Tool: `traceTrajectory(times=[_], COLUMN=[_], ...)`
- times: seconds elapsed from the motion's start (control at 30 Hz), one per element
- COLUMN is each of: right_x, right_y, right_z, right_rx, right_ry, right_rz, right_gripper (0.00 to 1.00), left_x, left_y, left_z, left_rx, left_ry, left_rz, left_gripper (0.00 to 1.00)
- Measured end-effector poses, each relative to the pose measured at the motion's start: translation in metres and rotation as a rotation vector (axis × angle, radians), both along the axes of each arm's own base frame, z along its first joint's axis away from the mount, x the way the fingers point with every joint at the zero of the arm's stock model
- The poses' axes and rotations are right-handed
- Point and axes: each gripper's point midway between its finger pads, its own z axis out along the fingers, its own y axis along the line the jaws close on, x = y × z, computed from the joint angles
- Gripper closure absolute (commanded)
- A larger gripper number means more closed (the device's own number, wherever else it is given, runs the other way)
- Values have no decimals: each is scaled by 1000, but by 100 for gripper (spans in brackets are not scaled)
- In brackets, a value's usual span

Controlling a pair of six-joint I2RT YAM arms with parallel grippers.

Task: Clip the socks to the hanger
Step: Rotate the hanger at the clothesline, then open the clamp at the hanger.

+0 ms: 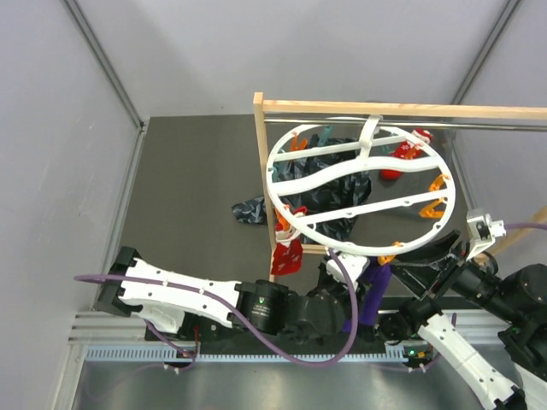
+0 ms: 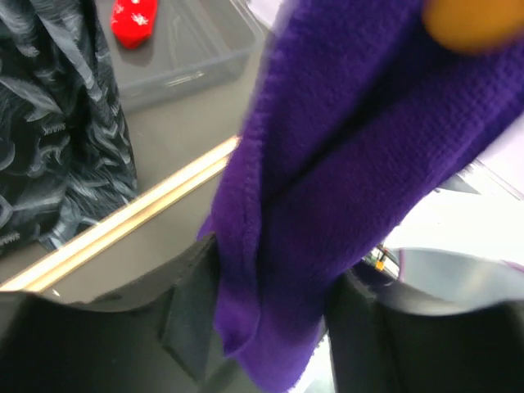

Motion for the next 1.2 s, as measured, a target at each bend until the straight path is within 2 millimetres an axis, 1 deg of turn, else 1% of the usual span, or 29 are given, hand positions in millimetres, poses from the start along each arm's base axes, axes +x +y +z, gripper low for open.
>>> traceTrajectory(times=[0.03, 0.07, 0.13, 0.23, 0.33, 0.43, 0.5, 0.53, 0.6, 0.7, 0.77, 0.87, 0.97, 1.03, 1.13, 1.2], right_x=[0, 0, 0, 3, 13, 23, 26, 26, 23, 15, 6, -8, -19, -22, -21, -18], right_y=[0, -1, -3, -12, -30, -44, -51, -53, -57, -61, -60, -53, -44, -38, -29, -23], right_z=[0, 1, 1, -2, -8, -20, -26, -27, -28, -22, -12, 7, 26, 33, 36, 36], right_rx=[2, 4, 2, -21, -60, -110, -138, -149, -159, -154, -129, -73, -24, -6, 7, 15], right_ry=[1, 2, 6, 18, 27, 48, 49, 40, 14, -44, -100, -195, -274, -306, -329, -334], right_rz=[-2, -4, -17, -74, -197, -292, -326, -335, -340, -333, -302, -233, -155, -119, -76, -56], right_gripper=[44, 43, 43, 41, 40, 41, 45, 46, 48, 51, 52, 53, 53, 53, 53, 48], left_x=[4, 7, 10, 9, 8, 8, 9, 10, 11, 14, 16, 19, 20, 20, 20, 20], left_y=[0, -1, -1, 1, 13, 34, 50, 59, 78, 104, 121, 140, 152, 156, 159, 157], left_z=[1, 2, 3, 3, 5, 17, 30, 37, 47, 53, 51, 43, 39, 38, 40, 38], left_rx=[-8, -9, -18, -19, -40, -82, -125, -157, -204, -249, -269, -281, -290, -301, -312, -306], left_ry=[4, 1, 4, 12, 41, 82, 115, 134, 167, 202, 223, 248, 270, 282, 294, 294], left_rz=[9, 14, 25, 23, 12, 3, 0, -1, -7, -7, -3, 3, 4, 7, 8, 9], left_gripper=[79, 89, 100, 100, 100, 100, 100, 100, 100, 98, 98, 97, 96, 95, 94, 93])
